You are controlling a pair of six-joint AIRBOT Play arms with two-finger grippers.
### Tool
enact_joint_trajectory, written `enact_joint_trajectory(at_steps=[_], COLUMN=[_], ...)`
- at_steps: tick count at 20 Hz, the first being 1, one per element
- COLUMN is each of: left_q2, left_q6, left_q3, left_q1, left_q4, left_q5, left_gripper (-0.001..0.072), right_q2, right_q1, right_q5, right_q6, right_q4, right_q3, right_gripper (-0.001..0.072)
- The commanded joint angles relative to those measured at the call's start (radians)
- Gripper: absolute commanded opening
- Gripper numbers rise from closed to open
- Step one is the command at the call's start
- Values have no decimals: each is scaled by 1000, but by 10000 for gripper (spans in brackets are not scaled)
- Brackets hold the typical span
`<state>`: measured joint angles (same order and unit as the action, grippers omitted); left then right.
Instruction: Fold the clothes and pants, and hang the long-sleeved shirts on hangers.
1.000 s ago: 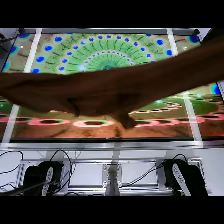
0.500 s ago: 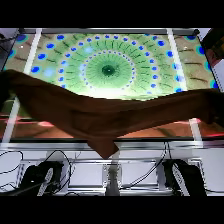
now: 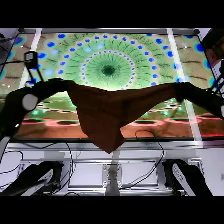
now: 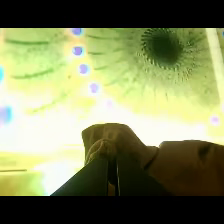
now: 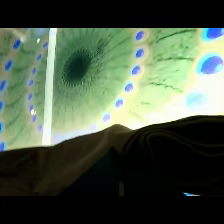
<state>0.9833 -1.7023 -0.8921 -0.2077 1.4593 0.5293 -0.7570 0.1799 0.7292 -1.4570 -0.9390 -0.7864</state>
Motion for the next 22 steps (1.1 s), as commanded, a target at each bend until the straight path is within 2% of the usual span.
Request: enact_joint_trajectory(at_steps=[1,3,4,5,6,7,8,9,11,12,13,16,17,19,22], left_q2=[126,166,180,187,190,188,184,180,171,171,171,172,172,171,156], left_q6=[27,27,27,28,28,47,63,72,72,71,70,69,72,72,100], left_q3=[-16,-16,-16,-16,-16,-16,-18,-19,-30,-41,-49,-52,-51,-30,95], left_q1=[-31,-60,-75,-88,-97,-99,-98,-98,-98,-92,-82,-47,-42,-40,-40], left_q4=[-25,-25,-24,-24,-21,-10,16,60,193,240,264,225,204,130,-92], left_q5=[-233,-275,-279,-278,-274,-250,-196,-122,108,247,366,636,685,686,564], left_gripper=[23,27,155,491,708,701,700,698,691,656,619,622,623,623,623], right_q2=[-146,-224,-255,-275,-286,-288,-286,-283,-283,-283,-283,-285,-286,-287,-306], right_q1=[0,0,0,0,0,2,5,16,60,93,129,256,299,393,500], right_q5=[-264,-303,-311,-317,-328,-345,-355,-349,-291,-242,-188,-14,19,50,66], right_q6=[-1,-1,-1,-1,0,0,0,0,0,0,0,10,11,11,10], right_q4=[47,46,46,45,41,31,4,-25,-63,-92,-130,-294,-343,-396,-397], right_q3=[40,40,40,40,40,39,33,19,-26,-57,-89,-187,-204,-210,-210], right_gripper=[10,10,16,104,323,543,566,567,566,565,565,547,547,547,547])
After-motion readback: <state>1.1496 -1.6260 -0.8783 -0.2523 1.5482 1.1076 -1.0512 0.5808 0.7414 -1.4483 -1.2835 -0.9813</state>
